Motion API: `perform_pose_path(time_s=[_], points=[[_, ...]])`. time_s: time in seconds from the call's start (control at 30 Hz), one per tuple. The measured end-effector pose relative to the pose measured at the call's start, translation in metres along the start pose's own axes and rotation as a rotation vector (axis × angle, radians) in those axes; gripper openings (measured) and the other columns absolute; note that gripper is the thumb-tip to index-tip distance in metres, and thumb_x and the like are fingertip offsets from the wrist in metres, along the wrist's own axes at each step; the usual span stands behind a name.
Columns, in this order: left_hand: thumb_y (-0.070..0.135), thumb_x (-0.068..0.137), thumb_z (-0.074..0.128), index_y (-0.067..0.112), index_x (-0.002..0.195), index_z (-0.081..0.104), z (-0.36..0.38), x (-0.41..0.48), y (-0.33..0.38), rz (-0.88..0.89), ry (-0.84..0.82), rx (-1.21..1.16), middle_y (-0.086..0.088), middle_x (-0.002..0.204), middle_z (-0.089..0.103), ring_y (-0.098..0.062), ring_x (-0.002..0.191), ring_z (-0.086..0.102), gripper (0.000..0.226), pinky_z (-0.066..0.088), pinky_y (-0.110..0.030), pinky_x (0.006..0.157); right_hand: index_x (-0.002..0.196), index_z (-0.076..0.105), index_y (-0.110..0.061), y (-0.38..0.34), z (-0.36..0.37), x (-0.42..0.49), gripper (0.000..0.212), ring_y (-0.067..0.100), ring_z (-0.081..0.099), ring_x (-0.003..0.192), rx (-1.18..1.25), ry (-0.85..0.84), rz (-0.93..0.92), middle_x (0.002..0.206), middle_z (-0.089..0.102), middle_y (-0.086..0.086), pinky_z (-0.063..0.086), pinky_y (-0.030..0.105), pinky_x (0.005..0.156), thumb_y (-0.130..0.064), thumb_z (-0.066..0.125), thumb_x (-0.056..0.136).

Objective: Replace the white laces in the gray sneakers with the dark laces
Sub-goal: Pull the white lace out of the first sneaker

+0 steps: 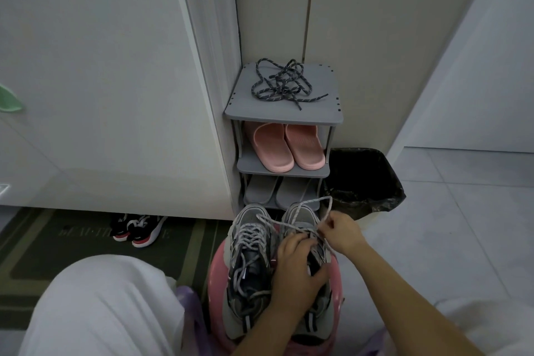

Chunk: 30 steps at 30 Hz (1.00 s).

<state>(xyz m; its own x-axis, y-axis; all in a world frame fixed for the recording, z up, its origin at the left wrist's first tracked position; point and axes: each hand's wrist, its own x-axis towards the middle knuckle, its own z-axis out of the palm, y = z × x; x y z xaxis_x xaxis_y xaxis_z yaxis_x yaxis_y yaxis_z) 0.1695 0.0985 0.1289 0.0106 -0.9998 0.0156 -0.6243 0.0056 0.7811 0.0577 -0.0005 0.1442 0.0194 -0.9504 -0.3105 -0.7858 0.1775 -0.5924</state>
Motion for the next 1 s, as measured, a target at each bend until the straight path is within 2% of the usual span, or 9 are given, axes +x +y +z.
perform_pose_path(time_s=[0.07, 0.17, 0.23, 0.33, 0.5, 0.6, 0.7, 0.87, 1.0], points=[[0.053, 0.072, 0.043, 0.018, 0.121, 0.057, 0.001, 0.001, -0.002, 0.01, 0.005, -0.01, 0.007, 0.126, 0.047, -0.01, 0.126, 0.031, 0.061, 0.025, -0.021, 0.107, 0.08, 0.046, -0.007, -0.003, -0.008, 0.006, 0.018, 0.028, 0.063, 0.078, 0.146, 0.034, 0.051, 0.077, 0.063, 0.011, 0.052, 0.038, 0.075, -0.014, 0.047, 0.096], [0.049, 0.074, 0.047, 0.017, 0.114, 0.058, 0.002, 0.001, -0.003, 0.02, 0.024, -0.024, 0.009, 0.119, 0.05, -0.007, 0.119, 0.034, 0.052, 0.024, -0.015, 0.102, 0.075, 0.04, -0.008, -0.012, -0.031, 0.015, 0.023, 0.023, 0.062, 0.058, 0.444, 0.074, 0.119, 0.071, 0.062, 0.014, 0.052, 0.027, 0.054, -0.009, 0.043, 0.098], [0.048, 0.074, 0.049, 0.016, 0.111, 0.059, 0.003, 0.001, -0.004, 0.025, 0.039, -0.031, 0.007, 0.117, 0.051, -0.009, 0.118, 0.037, 0.05, 0.024, -0.015, 0.101, 0.069, 0.044, -0.008, -0.012, -0.037, 0.016, 0.027, 0.02, 0.057, 0.057, 0.426, 0.064, 0.083, 0.074, 0.062, 0.015, 0.045, 0.019, 0.048, -0.011, 0.053, 0.094], [0.048, 0.073, 0.049, 0.016, 0.112, 0.058, 0.003, 0.001, -0.004, 0.038, 0.041, -0.02, 0.007, 0.119, 0.051, -0.011, 0.12, 0.037, 0.052, 0.023, -0.016, 0.101, 0.055, 0.057, -0.013, -0.007, -0.025, 0.005, 0.031, 0.016, 0.056, 0.061, 0.208, -0.09, 0.015, 0.062, 0.061, 0.004, 0.046, 0.022, 0.06, -0.019, 0.072, 0.082], [0.049, 0.072, 0.045, 0.017, 0.117, 0.056, 0.004, 0.001, -0.003, 0.041, 0.045, -0.002, 0.007, 0.123, 0.049, -0.009, 0.123, 0.032, 0.056, 0.019, -0.015, 0.103, 0.05, 0.038, -0.016, 0.002, -0.005, 0.0, 0.045, 0.013, 0.044, 0.054, 0.055, -0.016, -0.061, 0.055, 0.045, 0.0, 0.037, 0.026, 0.057, -0.015, 0.067, 0.084], [0.047, 0.073, 0.046, 0.017, 0.116, 0.056, 0.003, 0.001, -0.003, 0.048, 0.05, -0.008, 0.009, 0.122, 0.049, -0.004, 0.121, 0.03, 0.053, 0.02, -0.014, 0.104, 0.059, 0.042, -0.011, -0.003, -0.019, 0.006, 0.035, 0.013, 0.061, 0.058, 0.164, -0.018, -0.05, 0.067, 0.061, 0.008, 0.046, 0.015, 0.055, -0.007, 0.056, 0.091], [0.045, 0.077, 0.05, 0.018, 0.116, 0.056, 0.004, 0.0, -0.003, 0.067, 0.068, -0.008, 0.01, 0.121, 0.05, -0.001, 0.119, 0.029, 0.048, 0.023, -0.016, 0.105, 0.063, 0.046, -0.01, -0.014, -0.04, 0.016, 0.032, 0.002, 0.059, 0.043, 0.286, -0.017, -0.051, 0.064, 0.062, 0.008, 0.05, 0.018, 0.059, -0.004, 0.054, 0.092], [0.031, 0.084, 0.062, 0.018, 0.12, 0.054, 0.004, 0.0, -0.004, 0.083, 0.088, 0.006, 0.011, 0.123, 0.048, -0.002, 0.123, 0.026, 0.039, 0.022, -0.015, 0.107, 0.071, 0.057, -0.007, -0.025, -0.068, 0.021, 0.023, 0.006, 0.061, 0.044, 0.55, 0.057, -0.024, 0.068, 0.064, 0.012, 0.053, 0.013, 0.053, -0.003, 0.053, 0.093], [0.031, 0.084, 0.062, 0.017, 0.121, 0.054, 0.003, 0.0, -0.003, 0.065, 0.076, 0.015, 0.008, 0.125, 0.048, -0.007, 0.125, 0.028, 0.041, 0.023, -0.018, 0.108, 0.06, 0.065, -0.012, -0.012, -0.041, 0.011, 0.025, 0.016, 0.062, 0.055, 0.292, -0.063, 0.008, 0.072, 0.069, 0.019, 0.053, 0.026, 0.062, -0.018, 0.07, 0.083]])
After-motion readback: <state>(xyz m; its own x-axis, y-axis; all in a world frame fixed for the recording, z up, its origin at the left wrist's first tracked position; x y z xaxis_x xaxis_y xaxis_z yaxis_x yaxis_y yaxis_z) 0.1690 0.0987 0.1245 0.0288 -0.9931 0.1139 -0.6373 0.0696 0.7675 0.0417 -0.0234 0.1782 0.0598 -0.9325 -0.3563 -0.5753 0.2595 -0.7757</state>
